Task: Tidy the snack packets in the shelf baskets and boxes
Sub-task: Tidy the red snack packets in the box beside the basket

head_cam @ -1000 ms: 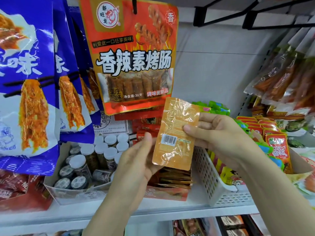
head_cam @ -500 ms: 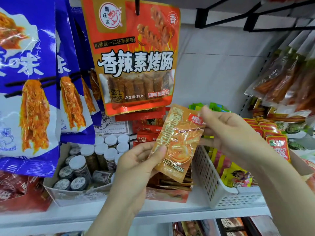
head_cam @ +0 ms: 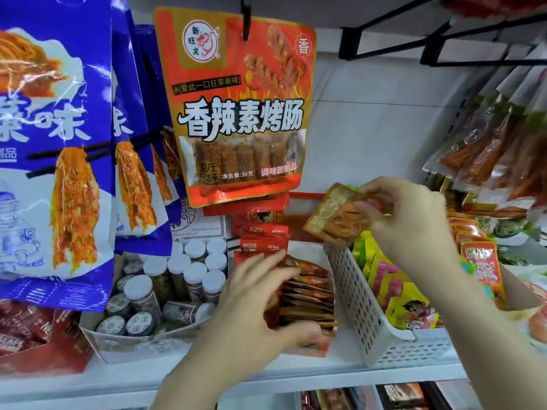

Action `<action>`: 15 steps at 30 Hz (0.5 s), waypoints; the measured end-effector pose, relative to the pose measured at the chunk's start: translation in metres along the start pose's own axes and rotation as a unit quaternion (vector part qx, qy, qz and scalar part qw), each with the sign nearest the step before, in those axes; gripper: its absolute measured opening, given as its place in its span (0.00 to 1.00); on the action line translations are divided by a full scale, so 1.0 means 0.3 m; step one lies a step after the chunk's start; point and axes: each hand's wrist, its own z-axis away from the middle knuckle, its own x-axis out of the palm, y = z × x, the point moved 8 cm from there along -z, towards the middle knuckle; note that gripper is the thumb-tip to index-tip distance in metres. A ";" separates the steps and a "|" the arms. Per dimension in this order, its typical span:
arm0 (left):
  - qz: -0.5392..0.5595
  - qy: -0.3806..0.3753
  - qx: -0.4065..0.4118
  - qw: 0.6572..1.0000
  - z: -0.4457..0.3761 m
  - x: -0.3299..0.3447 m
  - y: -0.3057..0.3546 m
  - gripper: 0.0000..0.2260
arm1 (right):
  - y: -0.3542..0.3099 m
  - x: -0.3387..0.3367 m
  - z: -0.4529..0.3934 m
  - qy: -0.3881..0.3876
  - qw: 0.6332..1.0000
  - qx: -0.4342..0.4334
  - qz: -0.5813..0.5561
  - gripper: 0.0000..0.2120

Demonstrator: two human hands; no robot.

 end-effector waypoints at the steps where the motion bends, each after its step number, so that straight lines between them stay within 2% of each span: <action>1: -0.072 -0.037 0.013 0.997 0.005 0.032 -0.007 0.37 | -0.025 0.038 0.000 -0.016 0.999 -0.015 0.023 0.06; 4: -0.183 -0.052 0.040 0.981 0.011 0.068 -0.017 0.36 | -0.070 0.173 -0.015 -0.075 0.993 -0.031 0.084 0.08; 7: -0.192 -0.027 0.048 0.980 0.009 0.054 -0.022 0.27 | -0.067 0.299 -0.015 -0.153 0.977 -0.027 0.145 0.10; 12: -0.186 -0.013 0.056 0.981 0.010 0.062 -0.023 0.24 | 0.006 0.451 0.037 -0.321 0.931 0.014 0.170 0.13; 15: -0.194 0.004 0.065 0.979 0.007 0.062 -0.010 0.21 | 0.018 0.480 0.041 -0.367 0.912 0.019 0.184 0.16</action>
